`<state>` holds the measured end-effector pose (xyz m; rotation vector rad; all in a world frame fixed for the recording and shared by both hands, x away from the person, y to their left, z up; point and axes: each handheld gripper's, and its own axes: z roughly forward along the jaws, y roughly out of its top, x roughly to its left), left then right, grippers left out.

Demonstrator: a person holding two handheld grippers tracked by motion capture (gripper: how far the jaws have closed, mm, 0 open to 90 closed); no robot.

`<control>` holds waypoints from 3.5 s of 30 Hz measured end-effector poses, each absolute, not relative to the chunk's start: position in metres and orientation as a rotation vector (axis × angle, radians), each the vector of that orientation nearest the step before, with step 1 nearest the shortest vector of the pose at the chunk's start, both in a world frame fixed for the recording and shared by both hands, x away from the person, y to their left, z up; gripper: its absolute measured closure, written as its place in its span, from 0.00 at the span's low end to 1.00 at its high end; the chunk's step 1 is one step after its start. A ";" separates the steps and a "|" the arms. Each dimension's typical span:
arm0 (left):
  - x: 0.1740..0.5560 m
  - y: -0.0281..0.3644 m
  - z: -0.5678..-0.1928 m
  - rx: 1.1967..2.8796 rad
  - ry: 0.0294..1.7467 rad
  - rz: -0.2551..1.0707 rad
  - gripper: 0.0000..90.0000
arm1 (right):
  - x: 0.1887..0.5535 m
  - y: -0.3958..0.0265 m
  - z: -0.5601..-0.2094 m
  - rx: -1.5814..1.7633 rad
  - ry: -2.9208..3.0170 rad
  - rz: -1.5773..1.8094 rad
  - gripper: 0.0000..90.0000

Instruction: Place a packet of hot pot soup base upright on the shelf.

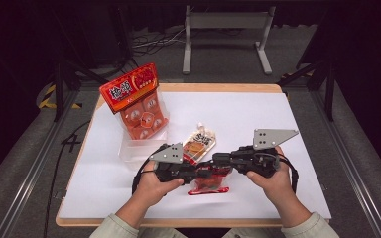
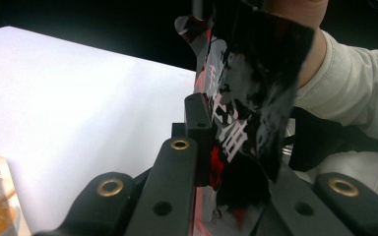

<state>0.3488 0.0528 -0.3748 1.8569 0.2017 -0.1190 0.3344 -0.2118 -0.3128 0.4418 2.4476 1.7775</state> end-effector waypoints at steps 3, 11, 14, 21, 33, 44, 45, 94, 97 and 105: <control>0.348 0.053 -0.369 1.885 0.210 -0.073 1.00 | 0.334 -0.214 -0.311 0.458 2.418 1.796 0.83; 0.355 0.071 -0.351 1.882 0.269 -0.013 1.00 | 0.343 -0.230 -0.315 0.587 2.321 1.763 0.61; 0.358 0.082 -0.344 1.858 0.285 0.005 1.00 | 0.347 -0.237 -0.317 0.636 2.289 1.773 0.55; 0.368 0.108 -0.325 1.830 0.311 0.057 1.00 | 0.354 -0.249 -0.322 0.704 2.266 1.771 0.53; 0.391 0.144 -0.312 1.813 0.270 0.114 1.00 | 0.359 -0.260 -0.327 0.763 2.250 1.774 0.53; 0.405 0.170 -0.308 1.821 0.274 0.151 0.99 | 0.352 -0.274 -0.329 0.816 2.220 1.766 0.53; 0.407 0.173 -0.308 1.820 0.273 0.158 1.00 | 0.352 -0.276 -0.329 0.820 2.216 1.767 0.53; 0.442 0.209 -0.342 1.889 0.306 0.250 0.99 | 0.349 -0.283 -0.336 0.878 2.223 1.794 0.51; 0.443 0.208 -0.344 1.905 0.308 0.254 0.99 | 0.349 -0.284 -0.336 0.882 2.223 1.802 0.51; 0.446 0.210 -0.350 1.910 0.332 0.233 0.99 | 0.349 -0.284 -0.336 0.885 2.226 1.815 0.51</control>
